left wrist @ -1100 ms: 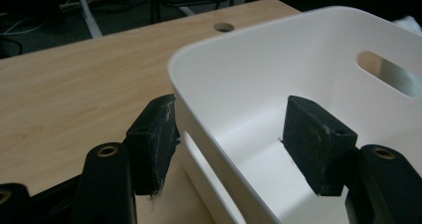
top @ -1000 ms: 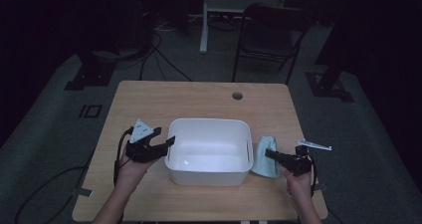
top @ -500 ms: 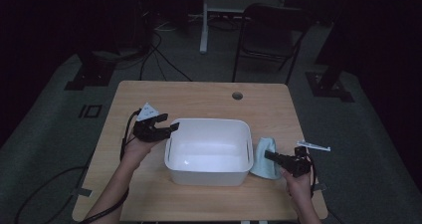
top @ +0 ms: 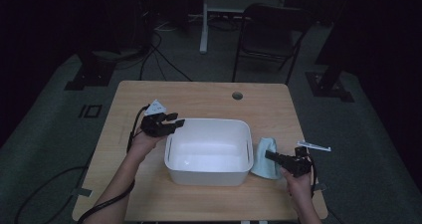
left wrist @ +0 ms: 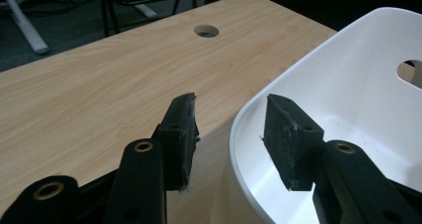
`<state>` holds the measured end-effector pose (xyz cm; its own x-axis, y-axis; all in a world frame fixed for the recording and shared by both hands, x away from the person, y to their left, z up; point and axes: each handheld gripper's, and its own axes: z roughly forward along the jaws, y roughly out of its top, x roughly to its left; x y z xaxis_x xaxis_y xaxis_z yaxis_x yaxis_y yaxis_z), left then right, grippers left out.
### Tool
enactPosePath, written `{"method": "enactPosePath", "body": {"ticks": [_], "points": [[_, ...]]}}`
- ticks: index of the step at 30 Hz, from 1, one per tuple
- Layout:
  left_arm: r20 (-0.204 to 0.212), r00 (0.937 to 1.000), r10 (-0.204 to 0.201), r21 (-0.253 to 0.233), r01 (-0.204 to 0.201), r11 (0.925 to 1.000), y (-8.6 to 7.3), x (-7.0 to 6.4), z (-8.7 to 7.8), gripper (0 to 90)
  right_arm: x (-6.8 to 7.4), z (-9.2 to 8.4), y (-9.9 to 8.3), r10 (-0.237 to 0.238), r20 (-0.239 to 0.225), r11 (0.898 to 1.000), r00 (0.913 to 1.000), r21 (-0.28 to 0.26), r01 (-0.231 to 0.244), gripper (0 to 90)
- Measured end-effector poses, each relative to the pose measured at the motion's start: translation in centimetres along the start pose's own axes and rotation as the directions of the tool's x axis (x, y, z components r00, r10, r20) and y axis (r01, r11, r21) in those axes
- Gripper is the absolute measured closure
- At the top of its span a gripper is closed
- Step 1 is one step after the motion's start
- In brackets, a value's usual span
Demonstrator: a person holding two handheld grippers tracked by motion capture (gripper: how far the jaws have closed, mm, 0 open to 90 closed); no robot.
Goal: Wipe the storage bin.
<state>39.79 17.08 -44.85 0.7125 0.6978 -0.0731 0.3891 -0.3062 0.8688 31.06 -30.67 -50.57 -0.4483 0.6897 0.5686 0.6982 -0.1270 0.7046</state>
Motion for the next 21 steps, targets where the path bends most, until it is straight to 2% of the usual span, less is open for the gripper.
{"method": "enactPosePath", "body": {"ticks": [3, 6, 7, 10, 13, 16, 21], "points": [[0.037, 0.9993, -0.008, -0.011, 0.009, 0.9999, 0.0, 0.2, 0.3, 62.9, -0.3, -0.1, -0.1, 0.005, 0.003, 1.000, 1.0000, -0.001, -0.005, 82.9], [0.054, 0.9985, 0.000, -0.010, 0.001, 0.9999, 0.0, 0.1, 0.3, 72.2, -0.5, -0.2, -0.1, 0.008, 0.005, 1.000, 1.0000, -0.003, -0.008, 82.9], [0.045, 0.9989, 0.010, -0.012, -0.009, 0.9999, 0.0, -0.1, 0.3, 73.2, -0.5, -0.2, -0.1, 0.009, 0.005, 1.000, 0.9999, -0.002, -0.009, 82.9], [0.021, 0.9998, 0.006, -0.008, -0.006, 0.9999, -0.1, -0.3, 0.1, 74.3, -0.5, -0.1, -0.1, 0.009, 0.007, 1.000, 0.9999, -0.001, -0.009, 82.9], [-0.019, 0.9996, -0.019, -0.009, 0.019, 0.9998, -0.4, -0.6, -0.4, 74.6, -0.4, -0.2, -0.1, 0.009, 0.010, 1.000, 0.9999, -0.003, -0.009, 82.9], [-0.059, 0.9979, -0.027, -0.011, 0.027, 0.9996, -0.9, -1.0, -1.1, 75.8, -0.5, -0.3, -0.1, 0.012, 0.012, 1.000, 0.9999, -0.007, -0.012, 82.9], [-0.039, 0.9991, -0.019, -0.018, 0.018, 0.9997, -1.6, -1.6, -2.1, 78.5, -0.4, -0.3, -0.1, 0.013, 0.009, 1.000, 0.9999, -0.009, -0.013, 82.9]]}}
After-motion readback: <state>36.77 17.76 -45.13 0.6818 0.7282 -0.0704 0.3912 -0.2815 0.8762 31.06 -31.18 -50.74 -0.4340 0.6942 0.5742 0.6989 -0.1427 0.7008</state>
